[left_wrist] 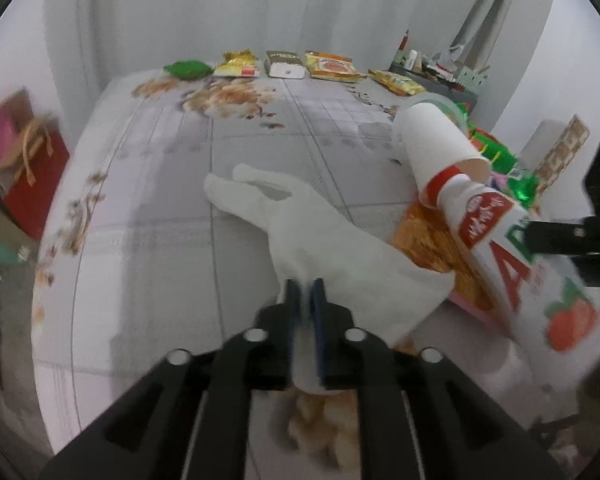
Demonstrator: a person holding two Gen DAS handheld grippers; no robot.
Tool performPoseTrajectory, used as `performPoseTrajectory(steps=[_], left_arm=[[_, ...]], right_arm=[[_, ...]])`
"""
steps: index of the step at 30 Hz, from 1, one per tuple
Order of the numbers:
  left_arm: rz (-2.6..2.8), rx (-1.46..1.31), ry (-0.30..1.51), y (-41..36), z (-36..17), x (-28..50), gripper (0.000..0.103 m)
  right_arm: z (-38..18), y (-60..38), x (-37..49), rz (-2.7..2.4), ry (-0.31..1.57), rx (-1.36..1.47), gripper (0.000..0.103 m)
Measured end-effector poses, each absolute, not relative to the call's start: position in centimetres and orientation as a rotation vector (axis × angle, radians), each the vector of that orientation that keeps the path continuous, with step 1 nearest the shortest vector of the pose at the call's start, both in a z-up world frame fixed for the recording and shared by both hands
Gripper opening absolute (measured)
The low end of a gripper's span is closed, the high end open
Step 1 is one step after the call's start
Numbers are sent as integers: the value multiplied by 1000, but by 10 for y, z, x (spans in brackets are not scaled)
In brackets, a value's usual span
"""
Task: Collect trash
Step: 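Grasp the crumpled white tissue with the left gripper, then carry the tissue over the wastebasket and open the left gripper while the right drops the bottle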
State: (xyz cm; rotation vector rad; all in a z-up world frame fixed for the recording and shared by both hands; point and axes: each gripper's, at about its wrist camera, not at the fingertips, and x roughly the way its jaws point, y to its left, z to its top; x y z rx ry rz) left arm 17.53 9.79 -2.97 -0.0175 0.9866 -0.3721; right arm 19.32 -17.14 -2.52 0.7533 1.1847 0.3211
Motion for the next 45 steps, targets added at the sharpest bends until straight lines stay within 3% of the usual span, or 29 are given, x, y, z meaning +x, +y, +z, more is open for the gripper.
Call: performPoseTrajectory(steps=[2, 7, 17, 21, 26, 28, 45], left_arm=[[-376, -58, 975, 107, -25, 170, 38], [-425, -26, 908, 95, -11, 170, 49], [-371, 239, 917, 49, -41, 182, 51], [-351, 236, 901, 52, -42, 178, 45], [-324, 245, 881, 54, -41, 173, 19], [-322, 229, 888, 59, -39, 174, 15], [-324, 61, 753, 93, 38, 140, 13]], right_arm=[[-24, -170, 194, 321, 1190, 747, 60], [-25, -166, 198, 320, 1205, 749, 61], [-34, -160, 213, 328, 1250, 779, 62], [-47, -158, 220, 354, 1284, 821, 60], [-52, -159, 218, 373, 1274, 888, 59], [-51, -162, 217, 378, 1268, 914, 59], [-24, -165, 186, 474, 1173, 1009, 58]])
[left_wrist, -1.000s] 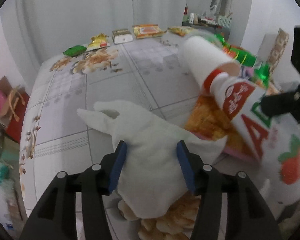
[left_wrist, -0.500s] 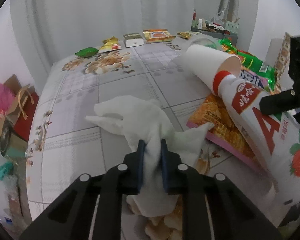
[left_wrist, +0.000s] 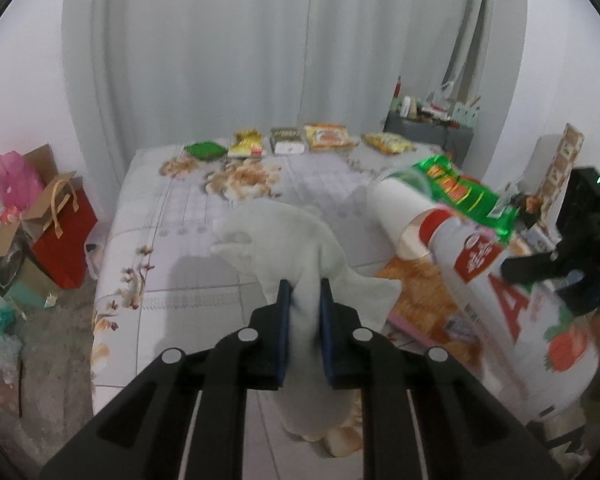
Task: Collect trash
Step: 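Carry the tissue over the wastebasket and open the left gripper while the right drops the bottle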
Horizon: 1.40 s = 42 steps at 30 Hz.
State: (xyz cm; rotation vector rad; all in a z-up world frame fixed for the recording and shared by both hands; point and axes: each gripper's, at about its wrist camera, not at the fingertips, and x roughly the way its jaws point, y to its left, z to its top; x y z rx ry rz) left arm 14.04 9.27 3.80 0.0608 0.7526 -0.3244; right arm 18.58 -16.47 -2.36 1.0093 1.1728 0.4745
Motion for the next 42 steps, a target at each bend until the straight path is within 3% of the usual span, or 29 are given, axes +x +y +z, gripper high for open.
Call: performPoseTrajectory(steps=[8, 20, 31, 42], left_arm=[[-379, 43, 688, 79, 65, 121, 13], [-506, 55, 548, 23, 122, 92, 12], [-807, 136, 560, -119, 135, 81, 12], [-1132, 238, 840, -328, 90, 81, 12]], right_arm=[[-9, -182, 158, 515, 1112, 1032, 58], [39, -240, 101, 517, 865, 1073, 57], [56, -347, 15, 224, 606, 1143, 57], [13, -503, -127, -373, 394, 1254, 57]])
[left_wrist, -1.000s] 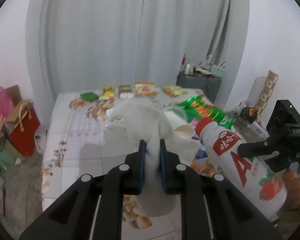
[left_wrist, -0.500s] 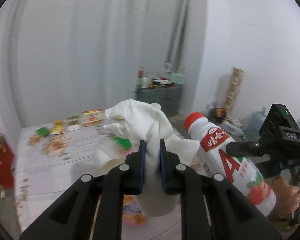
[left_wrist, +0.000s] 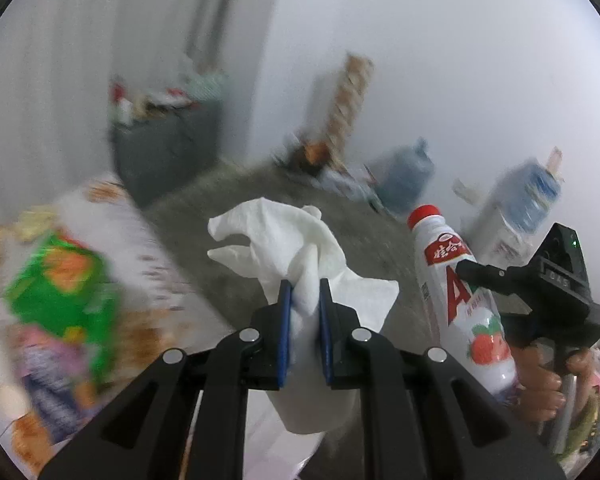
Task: Collect trash
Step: 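Carry the tissue over the wastebasket and open the left gripper while the right drops the bottle, then move both grippers back over the bed toward the white paper cup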
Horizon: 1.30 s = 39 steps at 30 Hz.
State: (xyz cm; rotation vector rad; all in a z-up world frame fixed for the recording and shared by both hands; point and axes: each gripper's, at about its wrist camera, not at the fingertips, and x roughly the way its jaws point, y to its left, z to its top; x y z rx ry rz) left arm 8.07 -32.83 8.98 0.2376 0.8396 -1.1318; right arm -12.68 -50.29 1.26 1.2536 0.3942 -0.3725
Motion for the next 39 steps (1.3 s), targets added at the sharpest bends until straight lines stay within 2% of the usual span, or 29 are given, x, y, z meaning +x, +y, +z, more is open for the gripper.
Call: performPoseTrajectory(steps=[5, 11, 18, 19, 21, 22, 23, 27, 31, 36, 39], left_arm=[[-1191, 376, 983, -422, 38, 68, 12], [-1212, 515, 1147, -516, -45, 54, 13], [-1174, 618, 1182, -573, -98, 62, 16], [-1167, 634, 1170, -582, -105, 66, 18], [-1140, 667, 1163, -595, -116, 71, 36], [-1120, 681, 1161, -601, -123, 74, 50], [-1096, 684, 1151, -605, -128, 78, 53], [-1061, 636, 1153, -600, -130, 93, 53], [-1073, 615, 1121, -588, -117, 94, 53], [-1100, 555, 1094, -566, -84, 88, 53], [-1164, 508, 1047, -540, -45, 77, 53]], right_arm=[[-55, -555, -169, -584, 387, 1365, 57], [-145, -585, -169, -620, 471, 1534, 57], [-182, -607, -130, -566, 555, 1567, 58], [-188, -614, -122, -563, 567, 1571, 58], [-202, -631, -108, -566, 593, 1586, 62], [-209, -636, -104, -588, 602, 1584, 65], [-219, -641, -100, -634, 619, 1569, 67], [-236, -633, -106, -704, 633, 1608, 67], [-225, -613, -111, -708, 654, 1561, 67], [-206, -590, -109, -722, 656, 1494, 67], [-183, -570, -99, -740, 670, 1395, 67]])
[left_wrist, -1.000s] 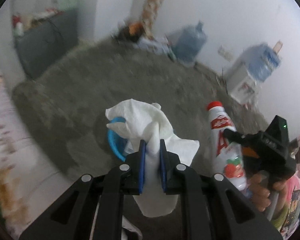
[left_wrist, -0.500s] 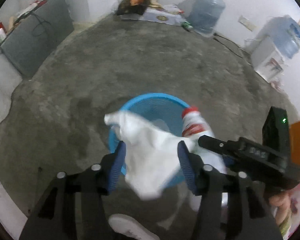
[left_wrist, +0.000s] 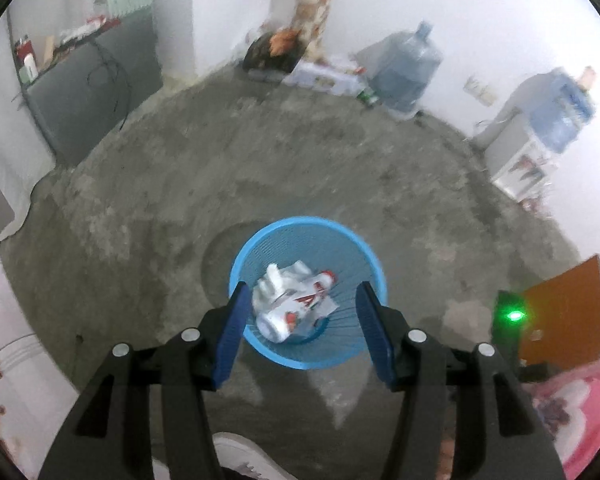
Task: Collect trash
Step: 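Move both grippers back over the bed toward the white paper cup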
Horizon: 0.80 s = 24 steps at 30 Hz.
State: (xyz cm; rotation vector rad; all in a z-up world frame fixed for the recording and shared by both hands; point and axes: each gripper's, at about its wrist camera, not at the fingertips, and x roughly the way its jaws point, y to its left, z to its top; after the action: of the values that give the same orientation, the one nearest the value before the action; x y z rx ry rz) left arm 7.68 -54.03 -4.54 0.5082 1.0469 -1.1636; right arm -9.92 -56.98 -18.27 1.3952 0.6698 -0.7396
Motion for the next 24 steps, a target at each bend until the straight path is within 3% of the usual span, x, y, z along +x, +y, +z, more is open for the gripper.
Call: performPoseTrajectory(steps=[11, 15, 24], left_arm=[[-1223, 334, 842, -375, 79, 64, 83], [-1082, 216, 796, -280, 101, 81, 88], [-692, 61, 708, -84, 106, 109, 93]], right_arm=[[-51, -475, -40, -695, 689, 882, 88], [-12, -435, -17, -651, 674, 717, 95], [18, -354, 19, -618, 714, 422, 95]])
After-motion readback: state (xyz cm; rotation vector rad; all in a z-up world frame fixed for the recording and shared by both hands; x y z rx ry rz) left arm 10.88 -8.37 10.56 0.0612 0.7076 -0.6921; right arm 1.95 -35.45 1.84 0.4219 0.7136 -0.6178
